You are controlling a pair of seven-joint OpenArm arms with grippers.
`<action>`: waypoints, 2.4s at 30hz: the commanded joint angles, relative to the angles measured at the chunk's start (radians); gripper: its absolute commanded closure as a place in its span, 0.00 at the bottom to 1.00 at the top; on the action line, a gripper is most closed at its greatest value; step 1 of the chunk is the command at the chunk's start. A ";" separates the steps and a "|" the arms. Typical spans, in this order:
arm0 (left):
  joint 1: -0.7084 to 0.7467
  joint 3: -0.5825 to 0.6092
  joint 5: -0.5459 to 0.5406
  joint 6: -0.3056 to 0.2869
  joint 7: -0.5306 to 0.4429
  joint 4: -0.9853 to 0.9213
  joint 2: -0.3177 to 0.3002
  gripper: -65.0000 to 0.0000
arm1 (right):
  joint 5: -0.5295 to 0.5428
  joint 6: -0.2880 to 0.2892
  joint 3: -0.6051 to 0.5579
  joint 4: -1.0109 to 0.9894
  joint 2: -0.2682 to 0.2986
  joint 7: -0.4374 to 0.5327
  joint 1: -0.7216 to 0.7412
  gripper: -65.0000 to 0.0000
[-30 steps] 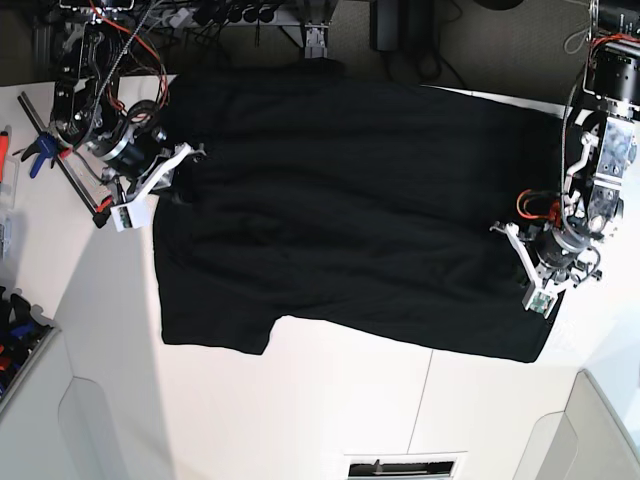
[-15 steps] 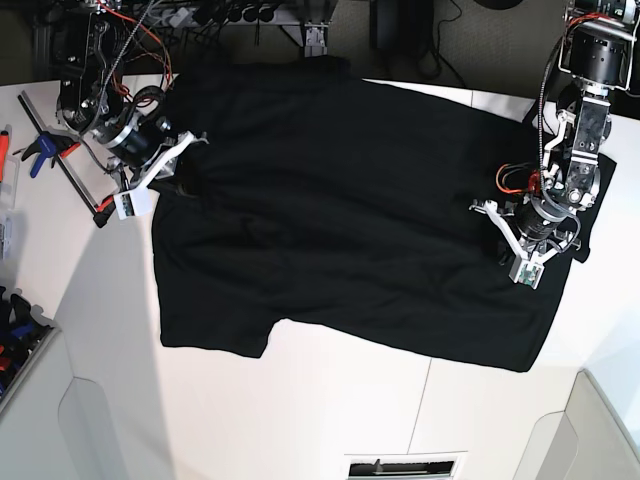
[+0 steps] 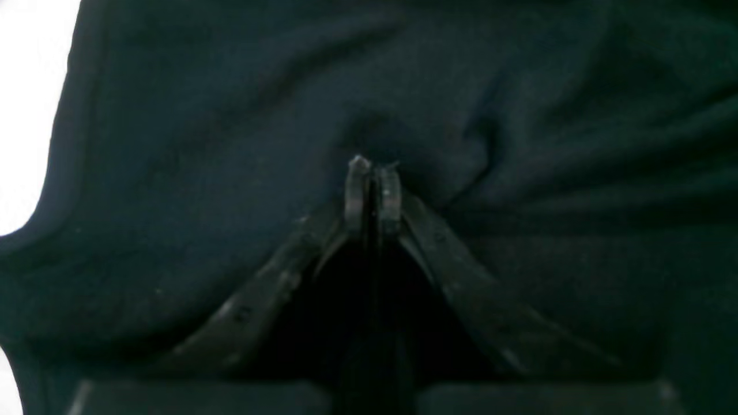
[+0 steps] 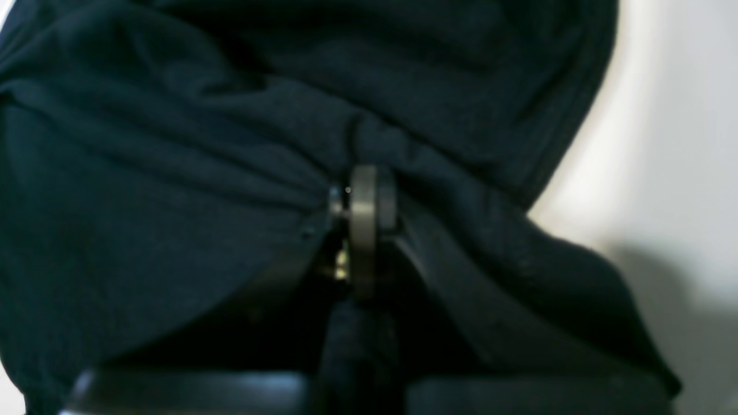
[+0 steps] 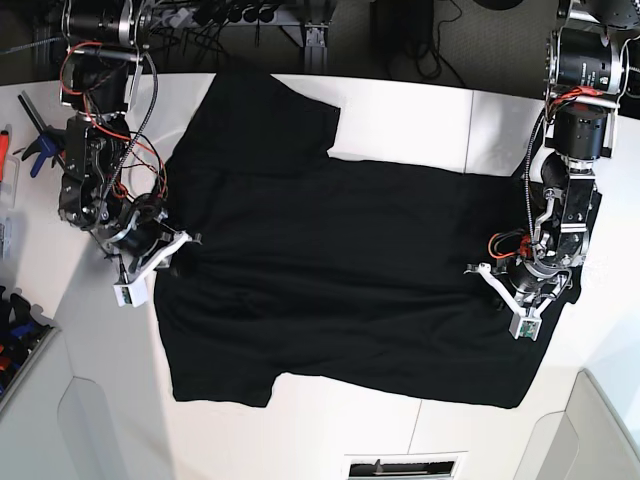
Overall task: Layout the t-shirt on the table in an organized manner, then fold the t-shirt properly
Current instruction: 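Grasp the black t-shirt hem corners and drag them outward, then release the shirt and withdraw both grippers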
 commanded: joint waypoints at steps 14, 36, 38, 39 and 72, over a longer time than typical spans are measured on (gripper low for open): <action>0.147 -0.001 -0.115 -0.074 0.090 0.340 -0.176 0.95 | 0.087 -0.005 0.014 0.271 0.014 -0.153 0.009 1.00; 0.464 -0.402 -0.267 -0.097 0.148 0.491 -0.286 0.70 | 0.349 0.013 0.184 0.773 0.014 -0.174 -0.702 1.00; 0.471 -0.431 -0.266 -0.096 0.155 0.485 -0.286 0.69 | 0.383 0.013 0.223 0.780 0.013 -0.179 -0.746 1.00; 0.470 -0.439 -0.263 -0.096 0.161 0.475 -0.286 0.68 | 0.399 0.013 0.240 0.780 0.013 -0.185 -0.765 1.00; 0.467 -0.445 -0.346 -0.227 0.139 0.193 -0.282 0.60 | 0.237 -0.043 0.128 0.768 -0.118 -0.150 -0.792 0.58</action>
